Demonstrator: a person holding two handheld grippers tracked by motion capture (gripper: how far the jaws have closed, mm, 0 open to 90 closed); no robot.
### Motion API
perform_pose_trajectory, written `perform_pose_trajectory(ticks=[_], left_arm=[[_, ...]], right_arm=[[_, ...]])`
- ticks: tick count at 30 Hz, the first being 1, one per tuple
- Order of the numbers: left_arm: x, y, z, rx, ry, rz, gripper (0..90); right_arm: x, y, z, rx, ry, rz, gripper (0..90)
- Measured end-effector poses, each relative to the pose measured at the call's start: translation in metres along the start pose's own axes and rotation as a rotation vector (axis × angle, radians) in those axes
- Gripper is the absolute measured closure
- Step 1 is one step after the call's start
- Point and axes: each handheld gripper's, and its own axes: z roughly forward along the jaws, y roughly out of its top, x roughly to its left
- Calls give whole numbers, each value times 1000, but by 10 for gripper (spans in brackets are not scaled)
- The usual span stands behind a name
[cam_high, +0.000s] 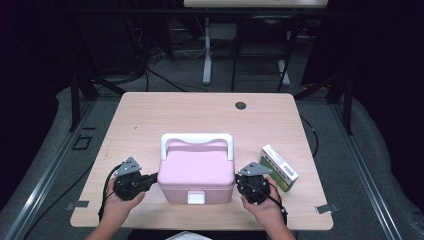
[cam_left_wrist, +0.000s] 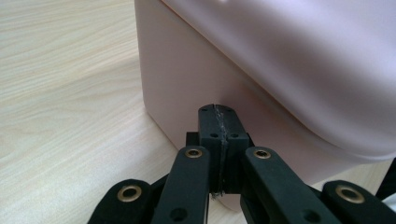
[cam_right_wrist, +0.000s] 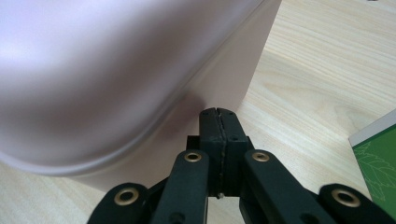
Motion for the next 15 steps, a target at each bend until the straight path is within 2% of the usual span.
perform_pose_trajectory(ticks=[6, 9, 12, 15], left_arm=[[-1, -3, -2, -5, -3, -3, 900], [-2, -4, -5, -3, 2, 8, 900], [-4, -7, -8, 4, 7, 6, 900], [-2, -8, -8, -6, -1, 14, 899]], right_arm=[[2, -2, -3, 2, 10, 9, 900], [4, -5, -5, -1, 18, 11, 900], [4, -8, -6, -20, 37, 20, 900], [-1, -8, -5, -24, 54, 40, 839]])
